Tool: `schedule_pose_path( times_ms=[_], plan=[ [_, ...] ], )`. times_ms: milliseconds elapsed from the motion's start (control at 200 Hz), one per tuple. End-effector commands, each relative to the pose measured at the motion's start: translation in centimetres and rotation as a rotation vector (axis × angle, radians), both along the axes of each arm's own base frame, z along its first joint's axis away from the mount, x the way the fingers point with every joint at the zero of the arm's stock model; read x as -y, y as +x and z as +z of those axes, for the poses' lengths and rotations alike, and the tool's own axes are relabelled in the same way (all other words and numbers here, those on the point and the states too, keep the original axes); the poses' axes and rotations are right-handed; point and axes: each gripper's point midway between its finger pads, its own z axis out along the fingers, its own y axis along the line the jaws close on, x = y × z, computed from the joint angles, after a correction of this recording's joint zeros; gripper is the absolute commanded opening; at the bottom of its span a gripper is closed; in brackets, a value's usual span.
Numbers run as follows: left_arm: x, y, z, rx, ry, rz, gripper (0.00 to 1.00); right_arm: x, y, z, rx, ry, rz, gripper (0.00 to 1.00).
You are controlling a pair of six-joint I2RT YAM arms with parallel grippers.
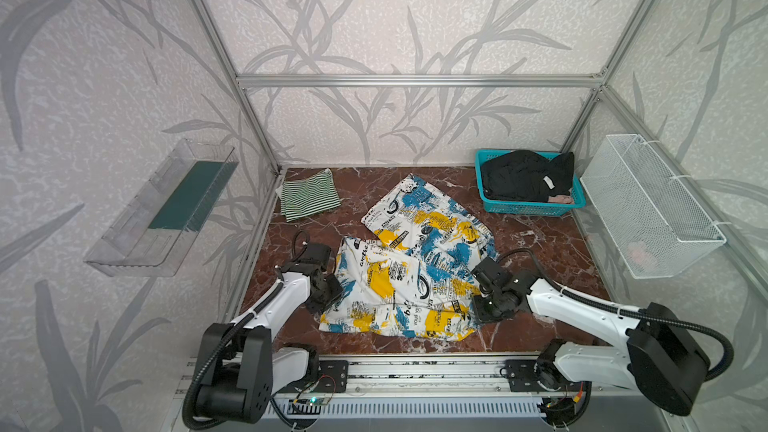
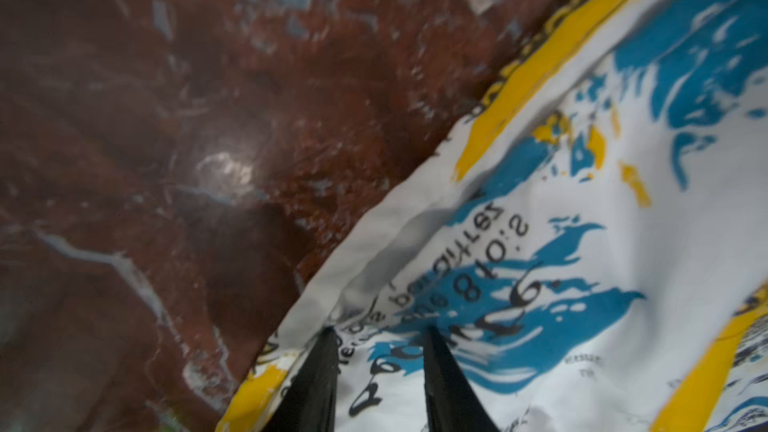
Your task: Fold and stack the mixed laundry pile
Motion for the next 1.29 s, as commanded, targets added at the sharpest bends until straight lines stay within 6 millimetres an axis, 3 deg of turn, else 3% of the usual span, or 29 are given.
schedule_pose_path(
  times_ms=[0,170,300,420,535,705,825,1110,1290],
  plan=[
    [0.0,1.5,-1.4,0.015,0.010,-0.007,0.31,-0.2,0.8,0.4,0.026,0.004,-0.018,0.00],
    [0.1,4.2,-2.5,-0.003,0.012,-0.025,0.25,-0.6,0.8,0.8,0.017,0.019,-0.013,0.00],
    [0.0,7.5,-2.0,0.001,0.039,-0.065,0.22,-0.6,0.9,1.3,0.024,0.023,-0.014,0.00],
    [0.3,10.7,-0.7,0.024,0.018,-0.083,0.22,-0.8,1.2,1.9,0.030,0.026,-0.009,0.00],
    [0.3,11.9,1.7,0.060,0.024,-0.097,0.29,-1.1,1.4,2.4,0.041,0.037,-0.011,0.00],
    [-1.7,9.4,5.1,0.087,0.101,-0.077,0.50,-1.5,1.6,2.5,0.046,0.059,-0.015,0.00],
    [-2.8,6.2,6.1,0.077,0.140,-0.046,0.52,-1.9,1.6,2.0,0.035,0.070,-0.010,0.00],
    [-3.0,0.2,4.7,0.053,0.113,0.044,0.52,-2.3,1.9,1.6,0.031,0.067,0.027,0.00],
    [-2.2,1.0,4.1,0.148,0.057,0.086,0.52,-2.6,1.9,1.3,0.025,0.075,0.038,0.00]
  ],
)
